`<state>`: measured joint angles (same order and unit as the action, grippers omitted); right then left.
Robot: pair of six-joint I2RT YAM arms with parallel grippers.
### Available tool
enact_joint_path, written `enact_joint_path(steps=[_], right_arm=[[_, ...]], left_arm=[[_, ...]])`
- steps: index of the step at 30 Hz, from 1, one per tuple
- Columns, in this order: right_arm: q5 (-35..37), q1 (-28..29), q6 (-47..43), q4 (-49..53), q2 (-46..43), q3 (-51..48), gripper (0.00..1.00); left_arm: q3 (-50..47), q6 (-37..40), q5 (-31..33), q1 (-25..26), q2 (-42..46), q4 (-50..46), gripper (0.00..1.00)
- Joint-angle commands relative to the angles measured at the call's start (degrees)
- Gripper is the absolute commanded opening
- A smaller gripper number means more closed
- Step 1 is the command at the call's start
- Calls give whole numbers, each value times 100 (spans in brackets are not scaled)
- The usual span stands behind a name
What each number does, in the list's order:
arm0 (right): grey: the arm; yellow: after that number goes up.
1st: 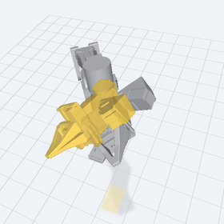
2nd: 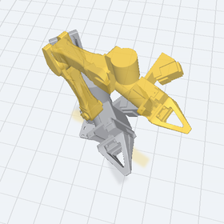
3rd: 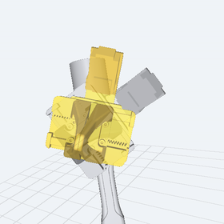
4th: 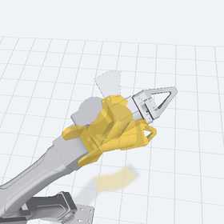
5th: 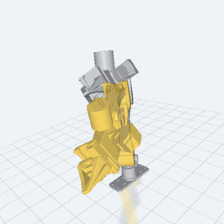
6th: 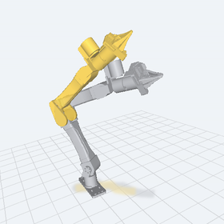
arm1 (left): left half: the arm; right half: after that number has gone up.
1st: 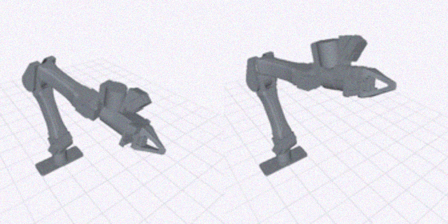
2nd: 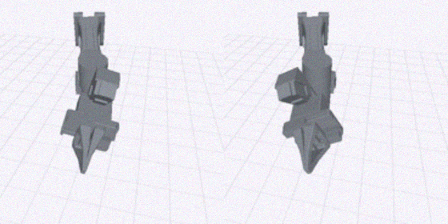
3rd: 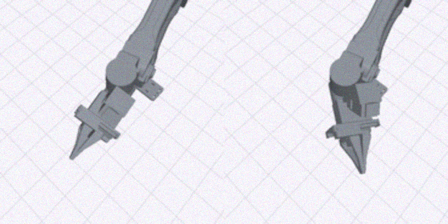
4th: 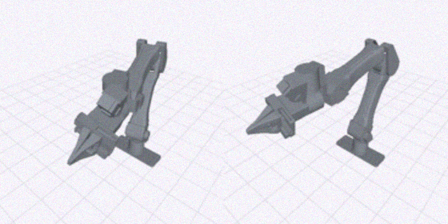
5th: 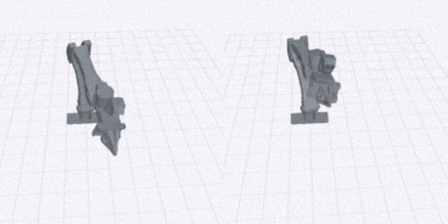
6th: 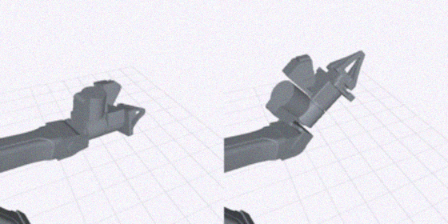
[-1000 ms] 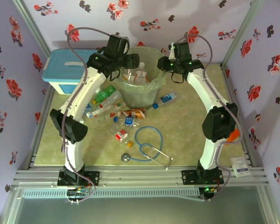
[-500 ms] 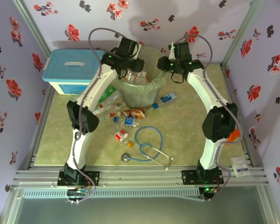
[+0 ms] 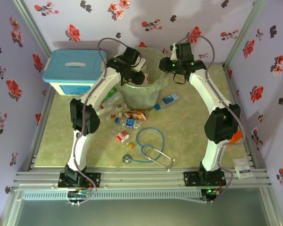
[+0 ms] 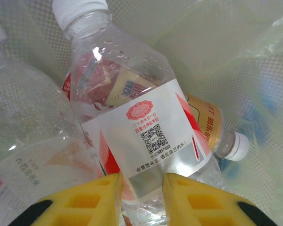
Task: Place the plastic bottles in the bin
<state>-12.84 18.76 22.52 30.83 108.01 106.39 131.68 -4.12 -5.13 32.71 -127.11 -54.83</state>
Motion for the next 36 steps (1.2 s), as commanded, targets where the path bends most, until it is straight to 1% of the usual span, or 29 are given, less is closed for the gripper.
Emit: enact_joint_path(steps=[1, 6, 9, 11, 15, 16, 19, 22, 25, 28, 31, 33, 34, 36], right_arm=[[46, 40, -80, 259, -43, -70, 32], [46, 40, -38, 231, -29, -48, 32], [80, 41, -21, 197, -51, -74, 32], [110, 40, 33, 125, -52, -108, 31], [141, 48, 186, -68, -55, -174, 29], [161, 48, 208, -115, -52, -188, 29], [241, 52, 250, -206, -47, -208, 28], [345, 48, 246, -250, -43, -197, 27], [452, 23, 235, -278, -40, -178, 26], [435, 1, 255, -353, -48, -182, 26], [408, -8, 279, -393, -56, -189, 26], [411, -13, 269, -378, -77, -189, 26], [402, -18, 270, -369, -80, -189, 26], [404, -31, 254, -340, -99, -180, 26]], left_arm=[[-228, 322, -761, 129, -7, -662, 29], [307, 366, -823, 160, -134, -743, 32], [447, 263, -819, 96, 150, -257, 46], [514, 92, -799, 87, 380, 46, 57], [773, 89, -723, 87, 793, 456, 80], [781, 79, -650, 86, 928, 508, 85], [468, 156, -355, 87, 1493, 647, 91], [-206, 432, -23, 81, 2255, 642, 92], [-1174, 617, 445, 54, 3118, 532, 92], [-2372, 532, 880, -97, 3964, 499, 90], [-3608, 269, 984, -409, 4697, 558, 87], [-4424, -8, 987, -694, 5133, 632, 79], [-4710, -101, 980, -832, 5259, 648, 77], [-5275, -212, 969, -1091, 5417, 652, 76]])
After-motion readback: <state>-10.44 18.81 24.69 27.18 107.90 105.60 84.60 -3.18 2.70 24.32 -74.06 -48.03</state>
